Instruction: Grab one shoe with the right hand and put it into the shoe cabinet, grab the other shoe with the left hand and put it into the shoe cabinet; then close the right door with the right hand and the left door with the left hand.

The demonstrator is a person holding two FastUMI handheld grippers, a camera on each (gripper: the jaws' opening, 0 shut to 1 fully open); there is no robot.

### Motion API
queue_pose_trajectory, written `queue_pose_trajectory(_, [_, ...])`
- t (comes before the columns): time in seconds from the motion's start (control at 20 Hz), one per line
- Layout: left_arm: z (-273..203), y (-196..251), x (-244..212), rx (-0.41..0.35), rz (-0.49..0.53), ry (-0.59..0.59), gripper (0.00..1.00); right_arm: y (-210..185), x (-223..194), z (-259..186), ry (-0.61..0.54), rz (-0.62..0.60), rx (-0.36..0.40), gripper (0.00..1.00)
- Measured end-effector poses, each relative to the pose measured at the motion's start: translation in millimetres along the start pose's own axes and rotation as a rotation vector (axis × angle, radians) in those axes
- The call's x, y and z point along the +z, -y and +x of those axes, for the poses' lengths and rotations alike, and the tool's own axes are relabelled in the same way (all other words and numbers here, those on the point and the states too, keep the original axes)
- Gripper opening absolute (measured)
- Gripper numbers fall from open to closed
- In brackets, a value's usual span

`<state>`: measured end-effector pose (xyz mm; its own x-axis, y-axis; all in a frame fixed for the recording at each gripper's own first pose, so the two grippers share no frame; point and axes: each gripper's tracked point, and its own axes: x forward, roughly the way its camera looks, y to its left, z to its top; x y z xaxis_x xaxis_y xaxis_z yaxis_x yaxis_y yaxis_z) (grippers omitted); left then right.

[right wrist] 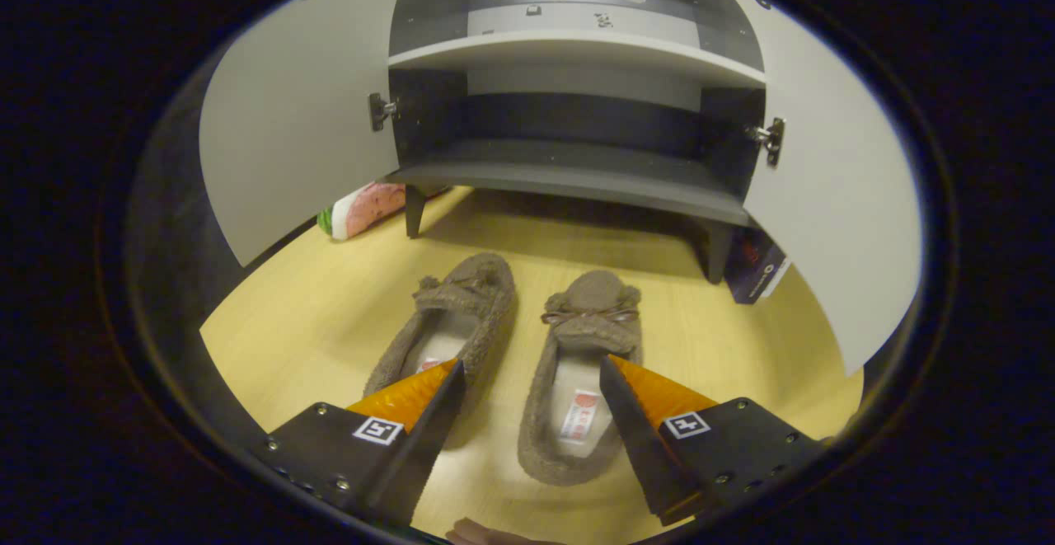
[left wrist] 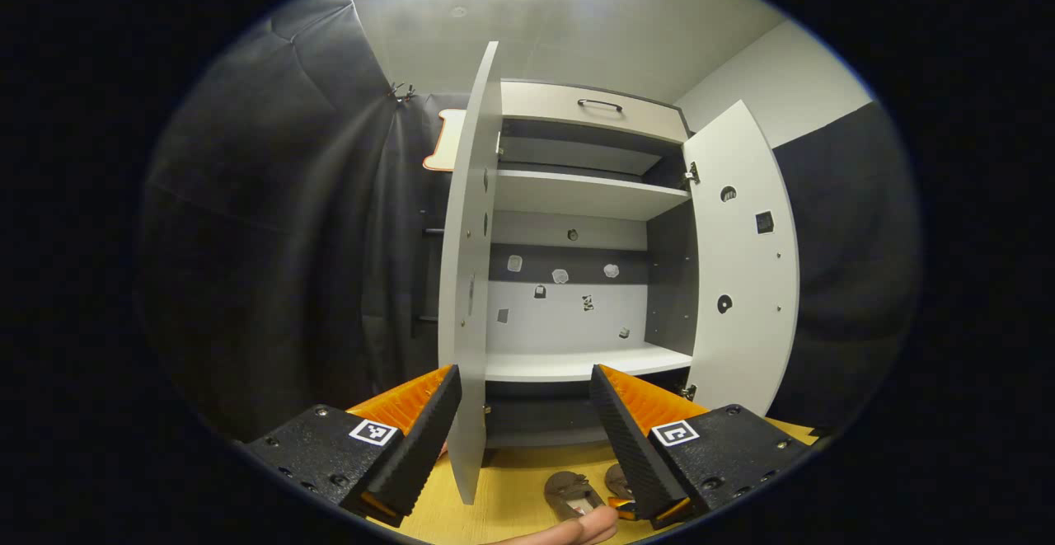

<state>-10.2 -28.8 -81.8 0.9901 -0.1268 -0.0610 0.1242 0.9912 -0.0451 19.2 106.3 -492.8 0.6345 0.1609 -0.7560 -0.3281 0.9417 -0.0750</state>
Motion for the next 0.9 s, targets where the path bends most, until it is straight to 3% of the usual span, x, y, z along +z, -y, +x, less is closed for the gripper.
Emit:
queue_pose_trajectory(0.1, [-2, 11, -12, -0.038, -0.022, -0.023, 0.96, 21, -6, 19, -0.015, 0.028, -0.083, 0.99])
queue_pose_trajectory(0.3, [-1, 24, -27, -0.067, -0.031, -0.049, 0.96, 51, -17, 44, -0.032, 0.011, -0.169, 0.94])
queue_pose_trajectory(0.4, [0, 19, -37, -0.041, -0.031, -0.061, 0.96, 59, -14, 47, 0.005, -0.057, -0.158, 0.84])
queue_pose_trajectory(0.45, [-1, 20, -41, -0.038, -0.038, -0.066, 0.96, 62, -16, 49, 0.015, -0.062, -0.158, 0.85])
queue_pose_trajectory(0.65, [-1, 23, -41, -0.039, -0.034, -0.059, 0.96, 51, 7, 40, 0.123, 0.101, -0.070, 0.74])
queue_pose_trajectory(0.8, [-2, 27, -39, -0.046, -0.041, -0.052, 0.96, 43, 2, 42, 0.086, 0.180, -0.028, 0.40])
queue_pose_trajectory(0.9, [-6, 34, -44, -0.070, -0.051, -0.069, 0.96, 36, 21, 27, 0.120, 0.207, 0.017, 0.37])
